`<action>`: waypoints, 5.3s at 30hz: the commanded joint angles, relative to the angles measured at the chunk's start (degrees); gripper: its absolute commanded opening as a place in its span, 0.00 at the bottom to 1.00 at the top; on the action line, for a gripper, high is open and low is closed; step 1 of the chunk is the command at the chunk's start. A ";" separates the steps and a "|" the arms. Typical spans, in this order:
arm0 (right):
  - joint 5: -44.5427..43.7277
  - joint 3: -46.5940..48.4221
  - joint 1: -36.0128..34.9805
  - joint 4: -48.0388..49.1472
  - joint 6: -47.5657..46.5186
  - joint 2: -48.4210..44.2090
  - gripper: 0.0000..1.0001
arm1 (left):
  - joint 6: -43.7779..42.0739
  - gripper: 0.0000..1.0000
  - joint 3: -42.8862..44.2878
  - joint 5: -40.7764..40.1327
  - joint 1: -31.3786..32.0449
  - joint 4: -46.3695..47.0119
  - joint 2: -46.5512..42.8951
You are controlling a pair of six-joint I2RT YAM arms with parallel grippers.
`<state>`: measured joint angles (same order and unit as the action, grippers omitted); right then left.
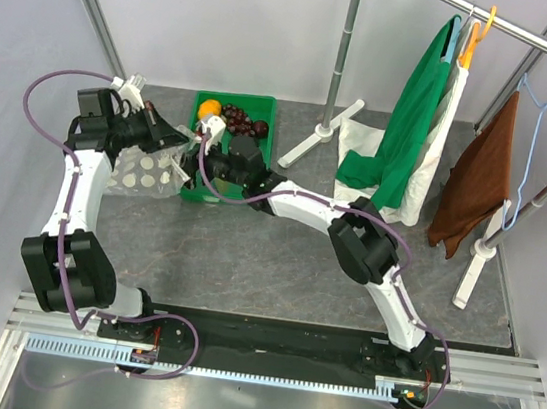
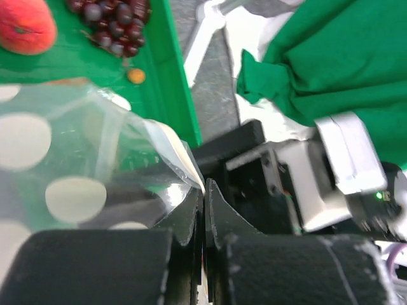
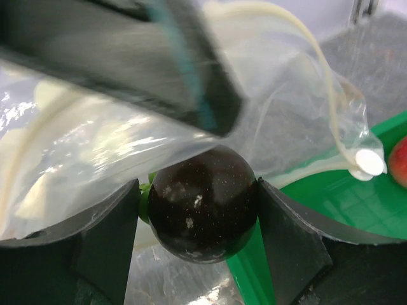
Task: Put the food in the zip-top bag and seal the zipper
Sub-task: Place the fake fruit in the zipper food storage bag, then adjust the zipper food storage bag at the center of the board, then pick up the fake fruit from the bin.
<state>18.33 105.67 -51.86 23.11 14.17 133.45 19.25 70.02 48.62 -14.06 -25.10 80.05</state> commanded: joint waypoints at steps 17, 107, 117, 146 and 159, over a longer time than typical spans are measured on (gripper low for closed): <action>12.96 -14.97 0.09 24.45 -18.39 -12.77 0.36 | 20.74 0.02 -5.15 22.74 -3.34 19.47 0.98; -21.67 -35.97 20.56 -52.39 5.95 -55.93 0.00 | -5.77 0.26 8.20 -14.52 35.95 6.56 19.72; -15.78 -39.31 20.65 -44.91 6.30 -55.31 0.00 | -35.91 1.00 18.65 -17.94 26.29 -4.85 15.66; -13.41 -39.93 20.74 -43.24 7.62 -54.08 0.00 | -85.25 0.87 34.48 -39.83 20.57 -4.25 45.37; -12.97 -38.96 20.65 -43.50 7.89 -52.85 0.00 | -83.85 0.61 33.61 -39.83 20.74 -4.69 44.68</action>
<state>4.69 65.49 -31.27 -21.47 21.45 80.34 -64.07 102.50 7.64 6.50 -30.70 127.15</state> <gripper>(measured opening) 0.010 0.691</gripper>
